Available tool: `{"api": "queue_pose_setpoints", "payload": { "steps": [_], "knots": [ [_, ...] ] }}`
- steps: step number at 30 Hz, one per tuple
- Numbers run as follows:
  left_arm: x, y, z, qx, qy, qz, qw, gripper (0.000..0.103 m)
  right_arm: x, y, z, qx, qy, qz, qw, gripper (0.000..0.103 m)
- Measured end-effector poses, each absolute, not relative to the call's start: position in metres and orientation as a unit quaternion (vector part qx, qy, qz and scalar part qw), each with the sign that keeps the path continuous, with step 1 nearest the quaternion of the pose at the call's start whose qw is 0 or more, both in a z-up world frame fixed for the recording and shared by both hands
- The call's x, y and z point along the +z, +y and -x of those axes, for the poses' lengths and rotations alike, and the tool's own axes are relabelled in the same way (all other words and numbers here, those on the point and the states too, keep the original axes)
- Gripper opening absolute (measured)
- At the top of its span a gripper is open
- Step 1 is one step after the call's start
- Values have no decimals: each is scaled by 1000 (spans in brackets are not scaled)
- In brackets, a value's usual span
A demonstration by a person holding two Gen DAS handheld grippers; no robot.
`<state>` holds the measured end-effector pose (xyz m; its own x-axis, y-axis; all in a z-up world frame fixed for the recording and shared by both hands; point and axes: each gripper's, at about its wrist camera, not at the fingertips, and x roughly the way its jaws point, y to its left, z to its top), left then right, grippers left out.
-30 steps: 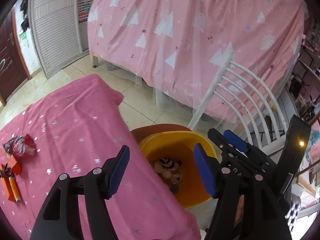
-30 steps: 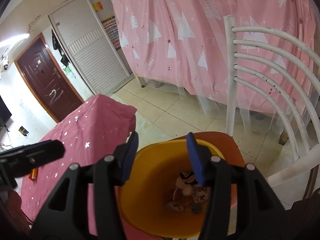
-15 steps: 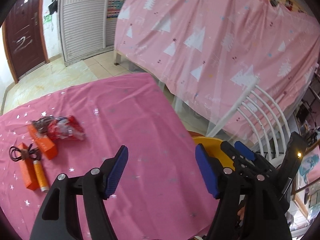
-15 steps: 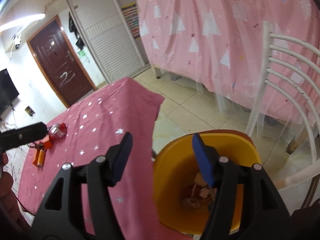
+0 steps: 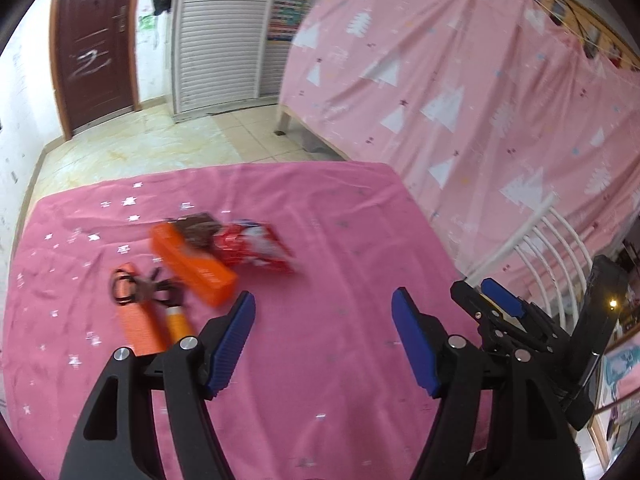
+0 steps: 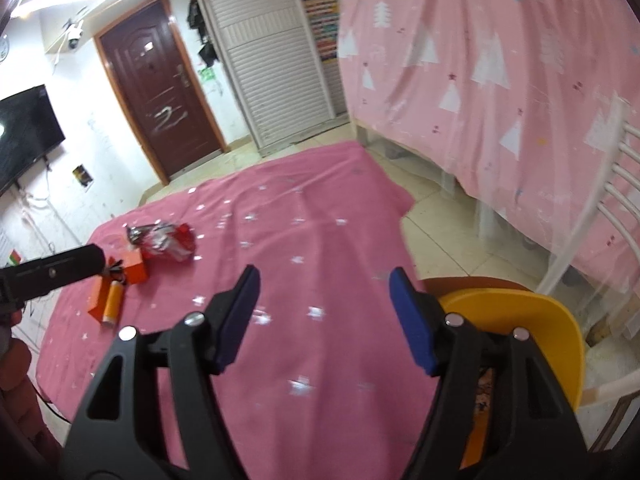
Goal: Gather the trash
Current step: 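Move both open tools back over the table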
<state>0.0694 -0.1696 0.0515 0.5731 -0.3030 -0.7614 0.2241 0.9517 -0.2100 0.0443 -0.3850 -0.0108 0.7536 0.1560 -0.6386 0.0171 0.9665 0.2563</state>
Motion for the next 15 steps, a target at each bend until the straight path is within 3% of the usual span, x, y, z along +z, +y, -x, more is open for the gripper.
{"api": "queue_pose_setpoints", "payload": {
  "steps": [15],
  "knots": [
    [55,-68,-88,-50,424,83,900,65,-6,-318,-69,82,362,-86,925,65]
  ]
}}
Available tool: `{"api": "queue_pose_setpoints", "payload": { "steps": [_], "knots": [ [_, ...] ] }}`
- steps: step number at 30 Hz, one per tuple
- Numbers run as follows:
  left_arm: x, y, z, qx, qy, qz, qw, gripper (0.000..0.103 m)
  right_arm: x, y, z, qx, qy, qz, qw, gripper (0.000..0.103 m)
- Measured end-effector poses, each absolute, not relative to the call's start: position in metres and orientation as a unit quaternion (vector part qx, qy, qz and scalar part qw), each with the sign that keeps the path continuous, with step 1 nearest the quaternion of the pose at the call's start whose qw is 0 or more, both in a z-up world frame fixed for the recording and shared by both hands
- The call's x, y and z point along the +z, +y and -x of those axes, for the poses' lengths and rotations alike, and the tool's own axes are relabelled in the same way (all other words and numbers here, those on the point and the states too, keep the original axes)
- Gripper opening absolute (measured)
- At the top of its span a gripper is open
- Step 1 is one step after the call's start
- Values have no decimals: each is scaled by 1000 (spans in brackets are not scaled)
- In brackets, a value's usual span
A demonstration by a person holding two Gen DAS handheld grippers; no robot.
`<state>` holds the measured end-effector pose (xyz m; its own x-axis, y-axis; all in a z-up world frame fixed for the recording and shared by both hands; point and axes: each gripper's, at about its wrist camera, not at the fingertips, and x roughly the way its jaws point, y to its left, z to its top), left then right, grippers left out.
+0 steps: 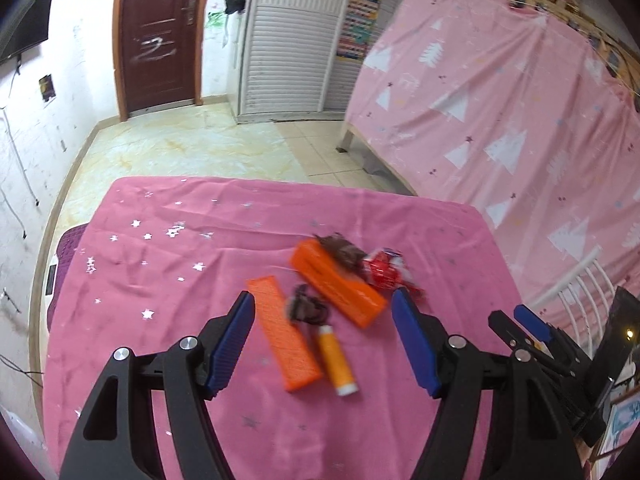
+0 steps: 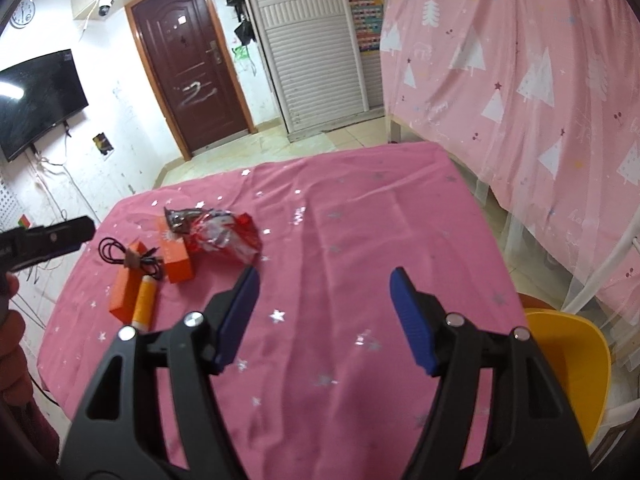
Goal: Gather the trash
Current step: 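Move both open tools back over the table, then grasp the black scissors with the left tool while the right tool grasps the red candy bag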
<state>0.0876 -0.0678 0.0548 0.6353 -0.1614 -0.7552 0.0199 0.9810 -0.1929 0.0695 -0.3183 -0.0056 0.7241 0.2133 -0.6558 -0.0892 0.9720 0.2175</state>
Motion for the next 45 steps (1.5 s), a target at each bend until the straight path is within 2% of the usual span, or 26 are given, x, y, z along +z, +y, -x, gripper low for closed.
{"api": "queue_pose_setpoints", "payload": {
  "steps": [12,15,18,19,21,23,25,41,45],
  "knots": [
    [26,-56,-115,-44,460,73,884,65,-8,-295,-83,95,376,-68,919,67],
    [22,-60,-118,-49,462,66,883,59,-8,-291,-86,98,378,-65,918,68],
    [19,-64,-118,-54,459,51,885,45,-4,-283,-92,104,379,-58,918,68],
    [18,-65,-119,-57,460,47,885,38,-3,-280,-93,107,379,-56,918,68],
    [15,-67,-120,-63,464,45,883,30,-2,-274,-99,113,379,-54,917,68],
    [12,-68,-122,-67,465,43,881,15,0,-267,-104,119,381,-49,916,68],
    [10,-70,-122,-73,465,39,881,10,0,-259,-110,128,383,-45,914,68],
    [8,-63,-122,-93,455,44,885,9,-22,-230,-159,148,437,-64,885,67],
    [9,-63,-121,-93,453,43,886,9,-27,-231,-160,141,441,-58,885,45]
  ]
}}
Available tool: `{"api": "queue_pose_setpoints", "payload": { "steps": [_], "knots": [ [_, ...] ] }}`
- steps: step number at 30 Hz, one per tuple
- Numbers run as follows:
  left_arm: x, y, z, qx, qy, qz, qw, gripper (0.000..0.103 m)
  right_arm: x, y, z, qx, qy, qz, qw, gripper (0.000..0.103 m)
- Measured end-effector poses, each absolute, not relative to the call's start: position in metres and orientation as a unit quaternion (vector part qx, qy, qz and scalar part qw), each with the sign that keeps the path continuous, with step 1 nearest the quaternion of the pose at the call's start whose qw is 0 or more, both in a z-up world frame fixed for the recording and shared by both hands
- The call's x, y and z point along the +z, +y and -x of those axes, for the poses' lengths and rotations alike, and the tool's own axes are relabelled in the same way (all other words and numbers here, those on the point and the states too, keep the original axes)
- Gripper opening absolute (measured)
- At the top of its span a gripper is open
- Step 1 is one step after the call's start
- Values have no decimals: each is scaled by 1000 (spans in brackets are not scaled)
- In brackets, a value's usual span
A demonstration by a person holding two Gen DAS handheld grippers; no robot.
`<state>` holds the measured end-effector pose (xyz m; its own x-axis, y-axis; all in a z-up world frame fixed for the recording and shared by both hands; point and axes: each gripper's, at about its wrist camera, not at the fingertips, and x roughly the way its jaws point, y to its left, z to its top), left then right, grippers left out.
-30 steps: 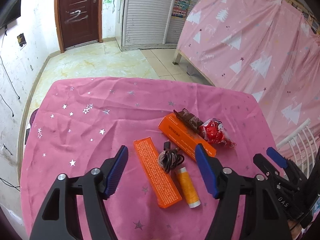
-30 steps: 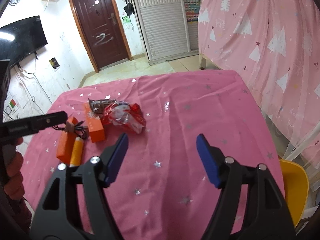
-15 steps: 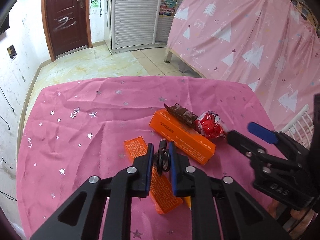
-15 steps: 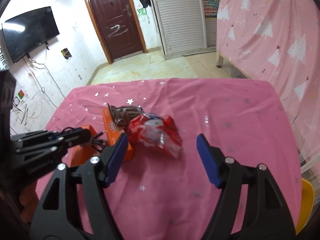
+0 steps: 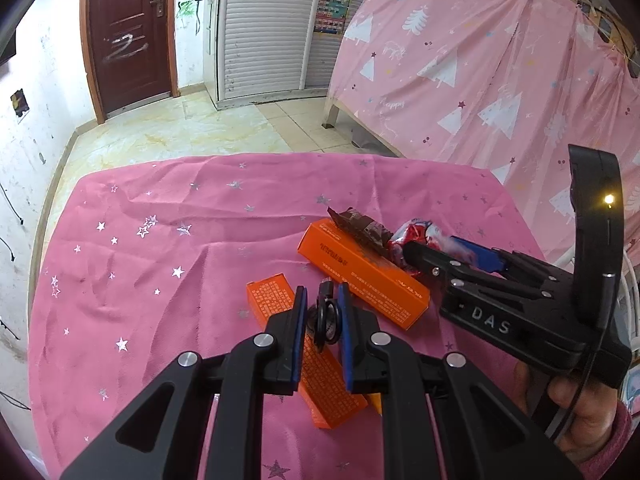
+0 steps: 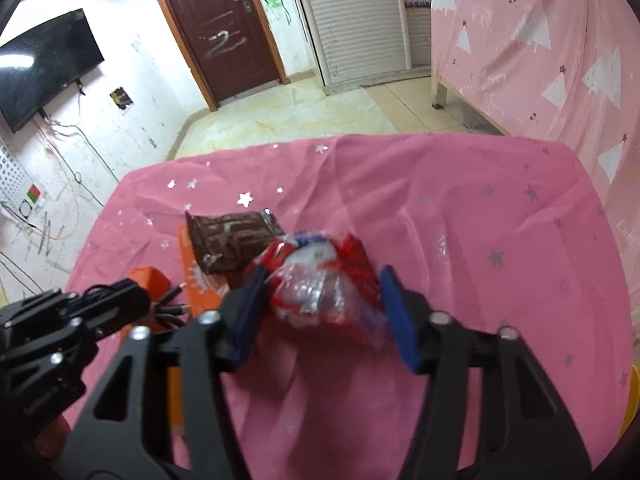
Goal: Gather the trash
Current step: 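Grasp the black scissors with the left tool while the right tool grasps the red candy bag, then carry both items to the yellow bin and open both tools to drop them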
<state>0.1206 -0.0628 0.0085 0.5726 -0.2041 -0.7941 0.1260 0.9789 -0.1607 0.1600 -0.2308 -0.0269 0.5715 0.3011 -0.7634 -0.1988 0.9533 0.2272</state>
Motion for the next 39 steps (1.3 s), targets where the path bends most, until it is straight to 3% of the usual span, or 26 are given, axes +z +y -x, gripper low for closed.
{"api": "queue_pose_setpoints", "payload": {
  "steps": [2,5,25,33,36,38,39],
  "knots": [
    [9,-63,-119,-92,453,45,886,9,-27,-230,-158,142,440,-57,885,38],
    [11,-61,-118,-91,453,47,886,9,-25,-230,-154,134,432,-49,891,36],
    [66,-67,-86,-86,407,47,908,9,3,-277,-103,124,374,-75,916,36],
    [62,-69,-91,-75,423,30,903,9,3,-290,-97,122,372,-91,916,36],
    [52,-64,-97,-60,433,25,899,24,0,-290,-96,123,374,-90,915,36],
    [45,-60,-100,-59,443,29,894,55,0,-290,-97,124,375,-90,914,36],
    [42,-57,-102,-58,447,32,892,57,0,-290,-98,125,375,-90,914,36]
  ]
}}
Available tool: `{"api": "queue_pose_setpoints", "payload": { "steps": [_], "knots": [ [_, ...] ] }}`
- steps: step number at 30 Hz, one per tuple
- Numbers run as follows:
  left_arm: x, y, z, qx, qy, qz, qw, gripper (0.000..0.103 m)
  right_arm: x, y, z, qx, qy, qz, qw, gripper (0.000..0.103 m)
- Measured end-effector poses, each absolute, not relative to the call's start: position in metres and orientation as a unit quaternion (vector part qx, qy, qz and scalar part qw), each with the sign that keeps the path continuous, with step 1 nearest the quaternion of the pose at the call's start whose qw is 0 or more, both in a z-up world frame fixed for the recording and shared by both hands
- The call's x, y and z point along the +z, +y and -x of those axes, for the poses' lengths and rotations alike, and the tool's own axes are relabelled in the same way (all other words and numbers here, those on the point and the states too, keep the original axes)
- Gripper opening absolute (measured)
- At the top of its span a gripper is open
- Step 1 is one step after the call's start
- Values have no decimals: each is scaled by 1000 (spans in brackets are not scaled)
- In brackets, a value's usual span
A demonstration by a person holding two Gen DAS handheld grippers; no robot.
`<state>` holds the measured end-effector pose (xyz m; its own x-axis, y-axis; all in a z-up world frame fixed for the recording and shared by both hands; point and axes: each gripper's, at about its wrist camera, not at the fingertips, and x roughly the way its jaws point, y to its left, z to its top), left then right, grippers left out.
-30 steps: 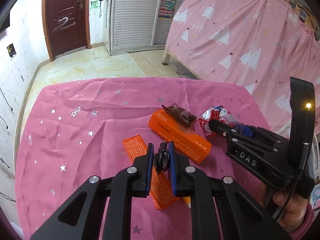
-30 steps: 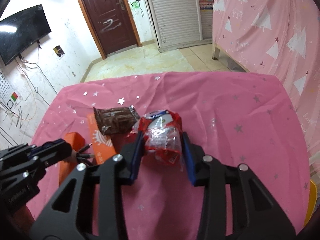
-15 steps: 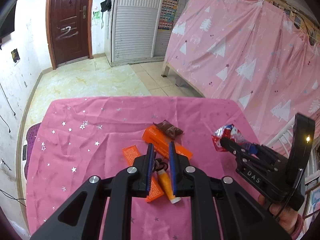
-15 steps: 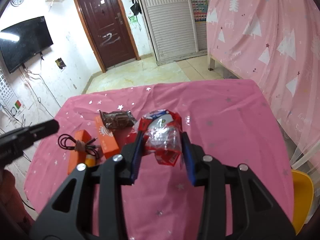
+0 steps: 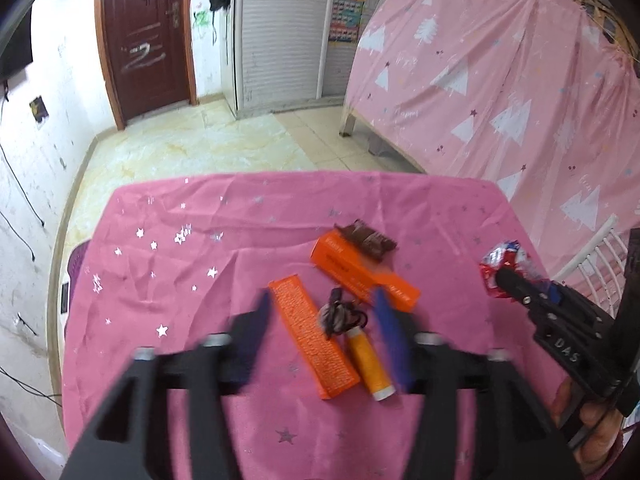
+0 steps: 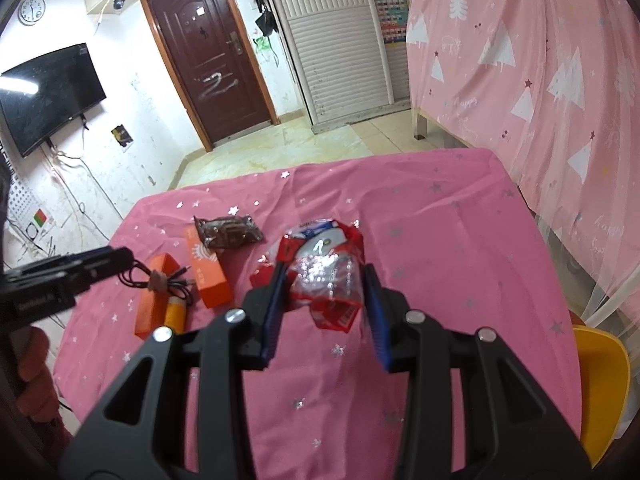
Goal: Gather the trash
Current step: 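Carry both items to the yellow bin and open both tools to drop them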
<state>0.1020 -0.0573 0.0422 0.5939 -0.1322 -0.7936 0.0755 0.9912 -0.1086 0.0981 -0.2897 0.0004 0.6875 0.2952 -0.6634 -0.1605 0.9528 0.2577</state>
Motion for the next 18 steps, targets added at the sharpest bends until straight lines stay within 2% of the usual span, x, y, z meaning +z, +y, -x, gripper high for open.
{"api": "queue_pose_setpoints", "payload": {
  "steps": [4,6,12,14,16,18],
  "knots": [
    [34,-60,-102,-57,440,11,896,57,0,-289,-98,125,374,-91,914,36],
    [30,-65,-101,-62,434,-6,899,53,-1,-290,-98,126,375,-92,914,36],
    [21,-75,-102,-50,436,-36,898,27,-2,-290,-97,125,374,-93,914,36],
    [19,-76,-103,-48,439,-38,897,13,-3,-291,-95,124,373,-93,915,36],
    [19,-77,-102,-49,437,-38,897,6,-3,-292,-93,123,370,-92,916,36],
    [20,-78,-101,-55,439,-35,896,3,-3,-292,-91,122,367,-93,918,36]
  ]
}}
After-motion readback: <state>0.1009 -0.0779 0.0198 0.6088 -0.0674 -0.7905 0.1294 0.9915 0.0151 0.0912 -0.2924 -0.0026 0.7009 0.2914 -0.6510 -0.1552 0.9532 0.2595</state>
